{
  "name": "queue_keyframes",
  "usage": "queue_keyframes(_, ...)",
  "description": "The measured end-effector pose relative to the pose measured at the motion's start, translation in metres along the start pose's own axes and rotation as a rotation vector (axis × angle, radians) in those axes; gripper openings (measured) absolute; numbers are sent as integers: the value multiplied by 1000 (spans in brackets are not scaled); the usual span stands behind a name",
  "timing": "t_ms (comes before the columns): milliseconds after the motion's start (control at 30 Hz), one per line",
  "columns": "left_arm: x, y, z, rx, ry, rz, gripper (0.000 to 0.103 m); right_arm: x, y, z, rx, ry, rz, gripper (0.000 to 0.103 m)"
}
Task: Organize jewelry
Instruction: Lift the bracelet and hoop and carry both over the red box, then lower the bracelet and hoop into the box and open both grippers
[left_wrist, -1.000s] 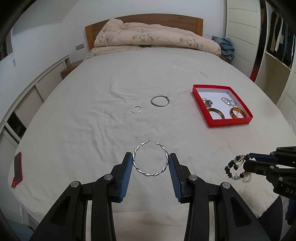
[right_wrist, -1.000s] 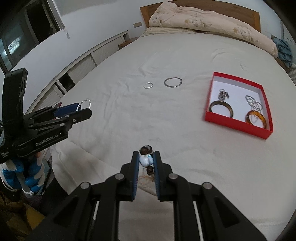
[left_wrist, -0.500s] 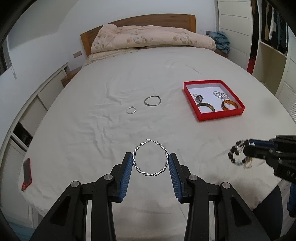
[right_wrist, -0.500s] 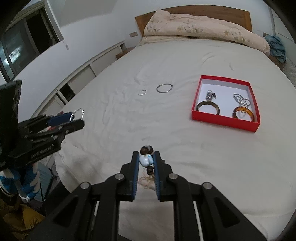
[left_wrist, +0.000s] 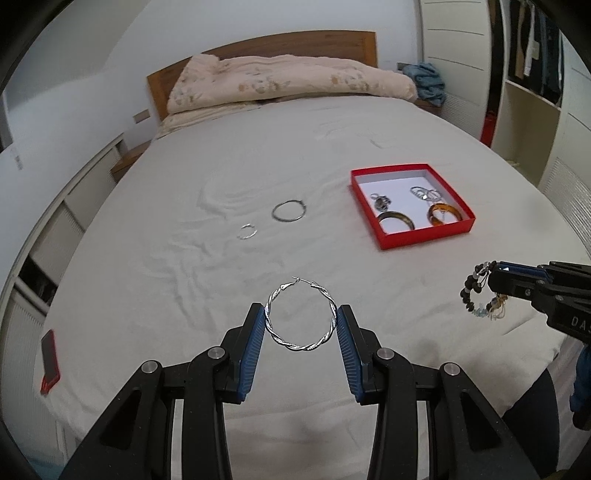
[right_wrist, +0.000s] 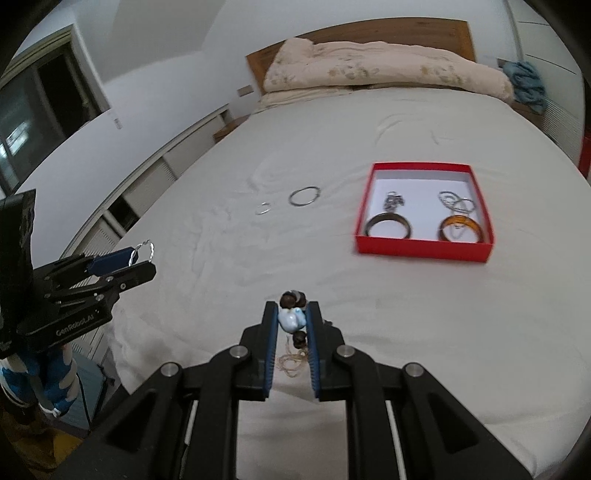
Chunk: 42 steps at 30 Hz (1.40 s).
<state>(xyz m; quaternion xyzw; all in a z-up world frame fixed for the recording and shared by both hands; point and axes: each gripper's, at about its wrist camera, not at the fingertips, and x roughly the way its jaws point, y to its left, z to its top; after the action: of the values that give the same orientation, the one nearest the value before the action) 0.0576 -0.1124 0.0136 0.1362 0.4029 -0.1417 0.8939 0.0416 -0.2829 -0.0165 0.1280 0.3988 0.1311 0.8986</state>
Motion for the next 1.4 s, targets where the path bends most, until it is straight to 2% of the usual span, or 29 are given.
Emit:
queue_keyframes(267,15,-2,20,0,-8,-48,39,1,-11,18,10,-7,-50,14)
queue_keyframes(633,58,-24,51,25,28,-78,39,11,-49,51,26,-17,-59,14)
queue_keyframes(1067,147,-74,117,106,65,-157,39,46,-132,107,69,-30,-123,14)
queue_keyframes(1400,220,-106,168,142,61,-175,39,94,-185,149,94,-47,-146,14)
